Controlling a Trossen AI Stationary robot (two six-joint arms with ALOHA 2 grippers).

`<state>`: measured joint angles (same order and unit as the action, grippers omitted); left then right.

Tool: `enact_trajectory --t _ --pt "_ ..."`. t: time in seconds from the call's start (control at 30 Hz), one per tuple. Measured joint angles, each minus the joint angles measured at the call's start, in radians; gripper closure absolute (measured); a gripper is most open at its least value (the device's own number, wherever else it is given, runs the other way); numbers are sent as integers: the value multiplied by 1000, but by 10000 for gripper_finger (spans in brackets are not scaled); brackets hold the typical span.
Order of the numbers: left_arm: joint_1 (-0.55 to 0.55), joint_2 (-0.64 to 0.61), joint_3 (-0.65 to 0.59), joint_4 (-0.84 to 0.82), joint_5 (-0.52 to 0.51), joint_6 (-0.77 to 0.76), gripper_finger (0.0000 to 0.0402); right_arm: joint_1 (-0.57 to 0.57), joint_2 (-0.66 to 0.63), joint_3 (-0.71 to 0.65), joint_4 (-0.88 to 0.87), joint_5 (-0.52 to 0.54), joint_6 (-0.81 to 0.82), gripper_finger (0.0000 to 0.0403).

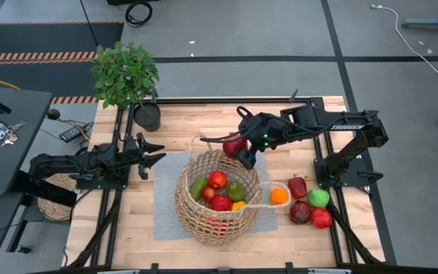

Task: Build produce basket
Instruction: Put the red pomegranate into the basket

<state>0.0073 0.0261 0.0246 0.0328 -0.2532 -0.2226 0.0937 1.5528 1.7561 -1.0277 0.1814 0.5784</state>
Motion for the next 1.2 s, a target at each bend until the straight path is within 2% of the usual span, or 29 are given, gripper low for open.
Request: enact_trajectory --t 0.23,0.4,0.47,0.67,0.83,0.97,1.2 --pt "0 0 0 0 0 0 241 60 0 0 43 13 -85 45" --pt "0 0 0 0 0 0 241 133 0 -4 96 115 -228 45" --pt "0 0 0 0 0 0 241 168 0 -32 146 170 -321 45" --pt "0 0 0 0 0 0 241 248 0 -127 273 304 -738 45" --pt "0 0 0 0 0 0 241 289 -1 -174 326 430 -956 45" --pt "0 0 0 0 0 0 241 304 3 -212 368 450 -1034 45" --pt "0 0 0 0 0 0 241 289 1 -341 606 447 -1152 45"
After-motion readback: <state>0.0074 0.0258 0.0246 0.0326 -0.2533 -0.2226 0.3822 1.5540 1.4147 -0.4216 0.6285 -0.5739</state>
